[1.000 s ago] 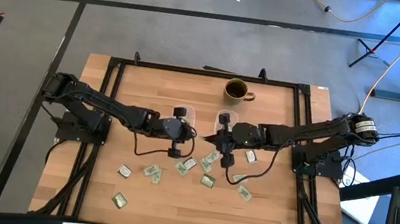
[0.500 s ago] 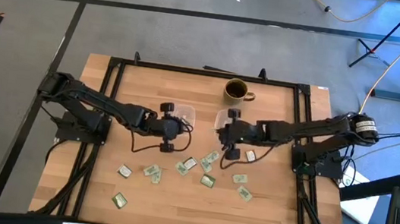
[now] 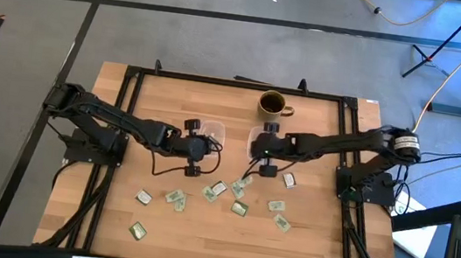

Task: Pick and place items into bin
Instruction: Put the stevia packet into the right transparent bin, then put the truvia packet into the left transparent bin

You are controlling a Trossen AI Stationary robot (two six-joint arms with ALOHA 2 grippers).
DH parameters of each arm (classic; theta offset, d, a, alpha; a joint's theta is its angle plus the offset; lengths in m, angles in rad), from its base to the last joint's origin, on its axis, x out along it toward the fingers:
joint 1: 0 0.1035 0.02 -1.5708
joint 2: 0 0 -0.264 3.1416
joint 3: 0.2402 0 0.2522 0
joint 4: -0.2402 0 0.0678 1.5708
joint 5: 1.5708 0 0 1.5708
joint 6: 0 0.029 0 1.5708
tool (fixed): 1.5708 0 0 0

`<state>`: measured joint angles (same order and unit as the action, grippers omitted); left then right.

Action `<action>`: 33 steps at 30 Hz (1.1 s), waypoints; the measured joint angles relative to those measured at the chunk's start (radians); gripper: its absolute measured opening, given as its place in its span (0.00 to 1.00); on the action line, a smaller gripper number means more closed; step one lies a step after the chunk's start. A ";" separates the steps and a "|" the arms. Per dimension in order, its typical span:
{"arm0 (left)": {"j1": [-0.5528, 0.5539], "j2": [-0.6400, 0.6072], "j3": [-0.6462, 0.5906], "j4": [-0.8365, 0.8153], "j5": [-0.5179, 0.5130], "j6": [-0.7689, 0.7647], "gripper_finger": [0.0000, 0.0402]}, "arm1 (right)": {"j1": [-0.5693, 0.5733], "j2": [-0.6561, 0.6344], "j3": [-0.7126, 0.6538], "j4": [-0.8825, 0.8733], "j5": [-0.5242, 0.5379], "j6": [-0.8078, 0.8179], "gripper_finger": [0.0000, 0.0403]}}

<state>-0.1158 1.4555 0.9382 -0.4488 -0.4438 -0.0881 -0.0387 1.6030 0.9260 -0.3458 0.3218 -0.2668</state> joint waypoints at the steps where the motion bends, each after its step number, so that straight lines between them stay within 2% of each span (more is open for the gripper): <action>1: 0.000 0.000 0.000 0.000 0.000 0.000 0.14 | -0.004 0.011 0.000 -0.002 0.001 0.000 0.02; 5: 0.000 0.000 0.000 0.000 0.001 0.001 0.13 | -0.008 0.046 0.000 -0.006 0.054 0.001 0.02; 15: 0.000 0.000 0.000 0.000 0.004 -0.004 0.13 | -0.007 0.058 0.000 -0.065 0.050 0.051 0.03; 25: 0.000 0.001 0.000 0.000 0.004 -0.004 0.13 | 0.007 0.053 0.000 -0.077 0.051 0.070 0.26; 33: 0.000 0.001 0.000 0.000 0.004 -0.004 0.12 | 0.047 -0.084 0.000 -0.184 0.052 0.248 0.31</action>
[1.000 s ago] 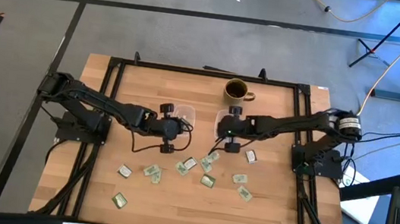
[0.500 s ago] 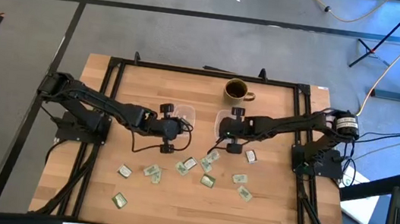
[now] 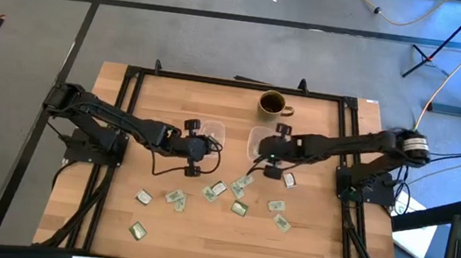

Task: Pick and place items into bin
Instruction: Put the truvia packet into the left transparent bin

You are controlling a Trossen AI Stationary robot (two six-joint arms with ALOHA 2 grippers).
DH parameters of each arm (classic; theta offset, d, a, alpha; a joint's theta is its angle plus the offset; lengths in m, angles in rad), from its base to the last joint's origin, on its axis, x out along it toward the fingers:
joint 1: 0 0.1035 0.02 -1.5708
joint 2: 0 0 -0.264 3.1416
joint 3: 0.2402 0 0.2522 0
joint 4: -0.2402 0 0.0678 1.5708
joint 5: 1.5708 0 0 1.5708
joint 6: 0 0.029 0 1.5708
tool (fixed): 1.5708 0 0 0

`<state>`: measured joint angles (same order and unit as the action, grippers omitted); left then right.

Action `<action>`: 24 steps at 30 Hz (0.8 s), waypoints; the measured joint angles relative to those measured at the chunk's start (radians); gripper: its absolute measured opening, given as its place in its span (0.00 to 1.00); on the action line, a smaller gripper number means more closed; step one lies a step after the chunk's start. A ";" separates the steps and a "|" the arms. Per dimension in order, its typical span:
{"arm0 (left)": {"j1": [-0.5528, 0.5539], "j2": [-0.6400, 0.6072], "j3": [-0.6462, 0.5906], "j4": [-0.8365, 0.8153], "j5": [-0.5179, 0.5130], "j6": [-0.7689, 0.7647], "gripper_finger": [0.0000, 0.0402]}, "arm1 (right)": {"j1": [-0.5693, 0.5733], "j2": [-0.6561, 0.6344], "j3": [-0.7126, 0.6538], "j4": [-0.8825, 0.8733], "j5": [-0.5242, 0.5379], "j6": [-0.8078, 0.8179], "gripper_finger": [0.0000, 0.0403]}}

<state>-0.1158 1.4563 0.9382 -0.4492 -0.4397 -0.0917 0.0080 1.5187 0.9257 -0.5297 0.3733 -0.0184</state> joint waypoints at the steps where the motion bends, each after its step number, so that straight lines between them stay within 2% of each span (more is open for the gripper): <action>1: 0.000 0.000 0.000 0.000 0.000 0.000 0.12 | 0.011 -0.022 0.000 -0.026 -0.003 0.028 0.31; 5: 0.000 0.000 0.000 0.000 0.000 0.000 0.12 | 0.054 -0.088 0.000 -0.165 -0.065 0.179 0.31; 10: 0.000 0.000 0.000 -0.002 0.000 0.003 0.12 | 0.113 -0.093 -0.004 -0.320 -0.076 0.357 0.31; 14: 0.000 0.000 0.000 -0.001 0.000 0.010 0.11 | 0.152 -0.090 -0.057 -0.313 -0.128 0.372 0.31; 24: 0.000 0.000 0.000 -0.001 0.000 0.010 0.11 | 0.200 -0.090 -0.186 -0.237 -0.174 0.416 0.31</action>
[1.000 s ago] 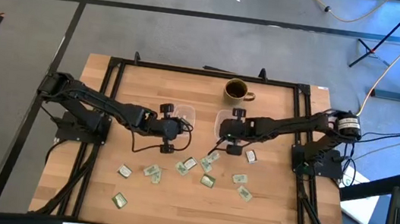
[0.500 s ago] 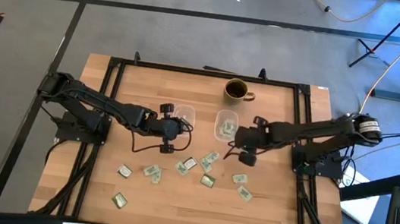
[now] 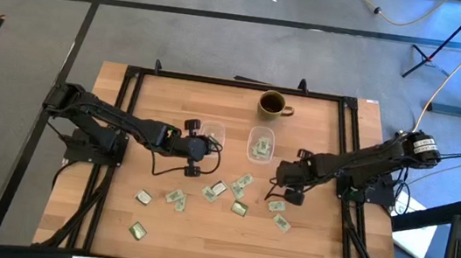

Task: Pick and place items into bin
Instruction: Put the truvia packet into the left transparent bin

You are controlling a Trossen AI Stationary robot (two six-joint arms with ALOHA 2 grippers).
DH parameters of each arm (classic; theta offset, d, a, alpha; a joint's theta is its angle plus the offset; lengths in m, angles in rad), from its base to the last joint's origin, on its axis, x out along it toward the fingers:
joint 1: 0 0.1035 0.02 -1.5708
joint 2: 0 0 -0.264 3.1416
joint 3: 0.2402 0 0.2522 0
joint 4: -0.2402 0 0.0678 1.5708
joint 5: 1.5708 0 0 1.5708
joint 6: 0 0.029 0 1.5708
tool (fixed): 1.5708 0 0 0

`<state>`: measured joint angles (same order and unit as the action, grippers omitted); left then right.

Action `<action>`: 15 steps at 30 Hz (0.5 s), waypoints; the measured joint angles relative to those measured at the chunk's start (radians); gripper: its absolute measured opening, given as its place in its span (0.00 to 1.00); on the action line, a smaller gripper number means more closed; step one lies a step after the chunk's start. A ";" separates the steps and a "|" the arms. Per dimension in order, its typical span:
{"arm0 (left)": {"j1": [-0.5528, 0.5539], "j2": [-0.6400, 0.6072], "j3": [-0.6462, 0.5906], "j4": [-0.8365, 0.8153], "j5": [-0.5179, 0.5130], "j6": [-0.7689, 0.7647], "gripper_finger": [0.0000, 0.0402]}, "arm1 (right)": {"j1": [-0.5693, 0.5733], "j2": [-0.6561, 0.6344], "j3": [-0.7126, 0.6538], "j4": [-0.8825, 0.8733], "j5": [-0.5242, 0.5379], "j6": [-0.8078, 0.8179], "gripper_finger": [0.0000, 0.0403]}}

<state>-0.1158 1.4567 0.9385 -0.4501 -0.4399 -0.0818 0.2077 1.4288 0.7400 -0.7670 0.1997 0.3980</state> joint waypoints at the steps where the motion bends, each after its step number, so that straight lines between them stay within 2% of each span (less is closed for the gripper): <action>1: 0.000 0.000 0.000 0.000 0.000 0.000 0.11 | 0.000 0.000 -0.009 0.018 -0.010 0.006 0.31; 9: 0.000 0.000 0.000 0.000 0.000 -0.002 0.11 | 0.000 0.000 -0.101 0.167 -0.063 -0.009 0.31; 15: 0.000 0.000 0.000 0.000 0.000 -0.002 0.10 | 0.000 -0.005 -0.158 0.227 -0.059 0.001 0.30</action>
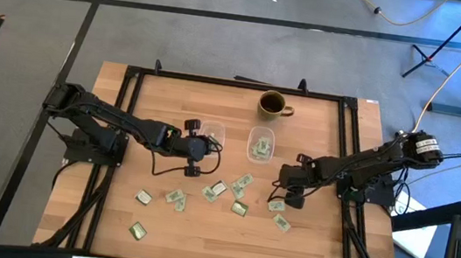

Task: Pick and place items into bin
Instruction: Put the truvia packet into the left transparent bin

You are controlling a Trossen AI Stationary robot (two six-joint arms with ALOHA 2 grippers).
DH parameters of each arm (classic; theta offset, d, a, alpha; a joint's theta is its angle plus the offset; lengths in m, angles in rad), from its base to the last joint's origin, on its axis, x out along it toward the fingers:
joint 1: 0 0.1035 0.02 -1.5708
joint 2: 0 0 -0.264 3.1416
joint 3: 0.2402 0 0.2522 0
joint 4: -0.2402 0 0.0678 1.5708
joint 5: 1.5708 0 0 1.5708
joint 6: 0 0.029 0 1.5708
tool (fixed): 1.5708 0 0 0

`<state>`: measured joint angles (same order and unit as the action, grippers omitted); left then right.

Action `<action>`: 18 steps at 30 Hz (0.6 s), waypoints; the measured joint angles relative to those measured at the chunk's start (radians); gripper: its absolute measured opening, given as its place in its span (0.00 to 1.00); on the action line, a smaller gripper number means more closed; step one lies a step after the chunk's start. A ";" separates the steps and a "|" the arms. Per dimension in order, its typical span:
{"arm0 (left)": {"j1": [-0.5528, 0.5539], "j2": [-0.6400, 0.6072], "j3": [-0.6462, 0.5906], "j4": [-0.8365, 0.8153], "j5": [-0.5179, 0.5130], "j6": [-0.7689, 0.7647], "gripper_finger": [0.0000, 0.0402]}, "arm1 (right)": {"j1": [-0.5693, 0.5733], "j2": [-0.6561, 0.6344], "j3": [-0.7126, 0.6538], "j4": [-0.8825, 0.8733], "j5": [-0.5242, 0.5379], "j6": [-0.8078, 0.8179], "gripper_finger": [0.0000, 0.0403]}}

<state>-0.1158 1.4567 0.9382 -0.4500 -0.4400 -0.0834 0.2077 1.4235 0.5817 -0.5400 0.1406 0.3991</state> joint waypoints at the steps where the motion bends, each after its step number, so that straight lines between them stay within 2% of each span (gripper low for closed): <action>1: 0.000 0.000 0.000 0.000 0.000 0.000 0.10 | 0.000 0.000 -0.002 0.000 0.000 0.003 0.30; 12: 0.000 0.000 0.000 0.001 0.000 0.000 0.10 | -0.001 0.002 -0.006 -0.003 0.012 -0.016 0.12; 18: 0.000 0.000 0.000 0.001 0.000 0.000 0.10 | -0.001 -0.029 0.008 -0.008 -0.009 -0.031 0.10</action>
<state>-0.1157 1.4567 0.9383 -0.4489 -0.4400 -0.0834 0.2066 1.3950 0.5902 -0.5483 0.1317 0.3679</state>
